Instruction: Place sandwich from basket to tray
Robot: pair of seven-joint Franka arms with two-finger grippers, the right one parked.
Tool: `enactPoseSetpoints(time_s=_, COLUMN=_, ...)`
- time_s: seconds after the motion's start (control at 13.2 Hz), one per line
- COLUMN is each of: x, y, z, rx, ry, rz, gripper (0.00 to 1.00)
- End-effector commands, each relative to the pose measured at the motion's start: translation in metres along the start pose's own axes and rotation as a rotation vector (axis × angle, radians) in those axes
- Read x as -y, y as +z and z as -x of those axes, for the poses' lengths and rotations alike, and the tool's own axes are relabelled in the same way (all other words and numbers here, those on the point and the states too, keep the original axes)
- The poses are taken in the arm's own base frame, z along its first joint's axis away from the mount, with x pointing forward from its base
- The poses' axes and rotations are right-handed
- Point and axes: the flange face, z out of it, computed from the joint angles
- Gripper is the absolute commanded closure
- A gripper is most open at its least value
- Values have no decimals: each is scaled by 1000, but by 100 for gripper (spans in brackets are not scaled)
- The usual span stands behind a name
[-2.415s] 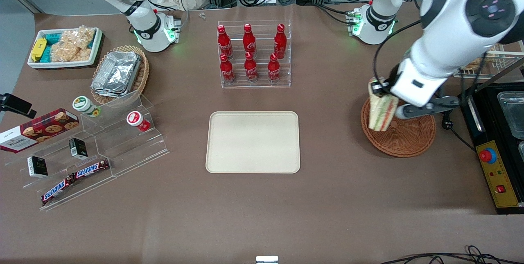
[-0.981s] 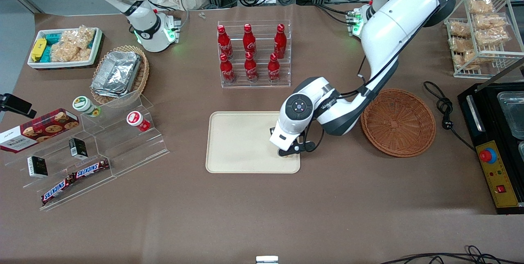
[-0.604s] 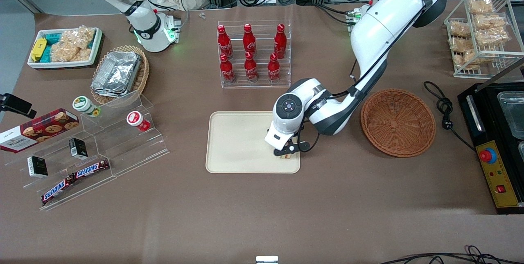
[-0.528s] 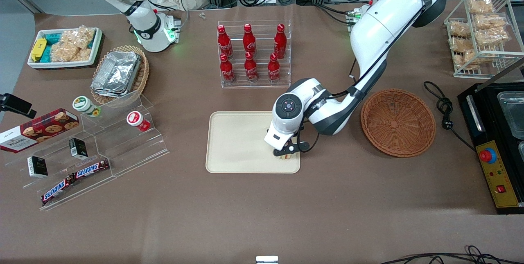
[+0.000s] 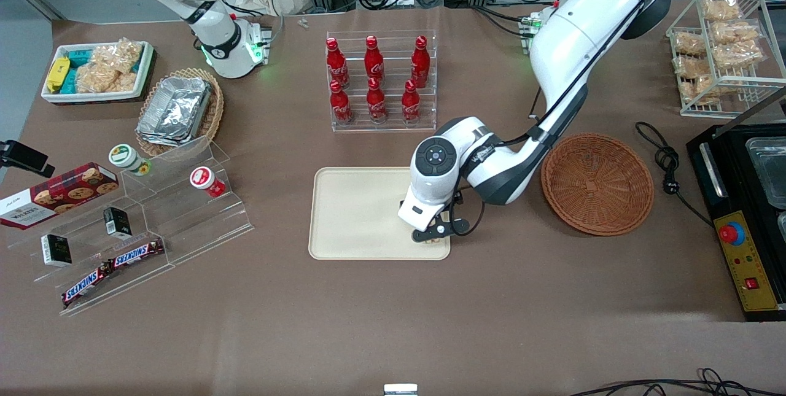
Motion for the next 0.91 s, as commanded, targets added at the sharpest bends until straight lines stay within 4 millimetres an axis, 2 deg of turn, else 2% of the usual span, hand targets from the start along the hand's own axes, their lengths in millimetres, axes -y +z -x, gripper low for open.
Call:
enactPoseSetpoints(time_s=0.0, x=33, y=-68, z=-23, rx=-60, ry=-52, rz=-42, gripper=1)
enactPoseSetpoints(time_s=0.23, x=69, y=-131, z=-43, rx=-78, ry=-125, rz=-11, gripper=1)
enactPoseSetpoints(time_s=0.3, x=91, y=-149, z=-55, rx=-74, ry=-123, rz=-14, gripper=1)
enactPoseSetpoints(time_s=0.45, x=128, y=-189, z=-59, rx=-19, ry=-24, rz=-13, gripper=1)
enactPoseSetpoints(time_s=0.6, x=175, y=-208, z=-68, rx=24, ry=56, rz=-50, gripper=1)
enactPoseSetpoints(time_s=0.83, x=245, y=-221, z=-60, rx=56, ry=168, rz=-60, gripper=1)
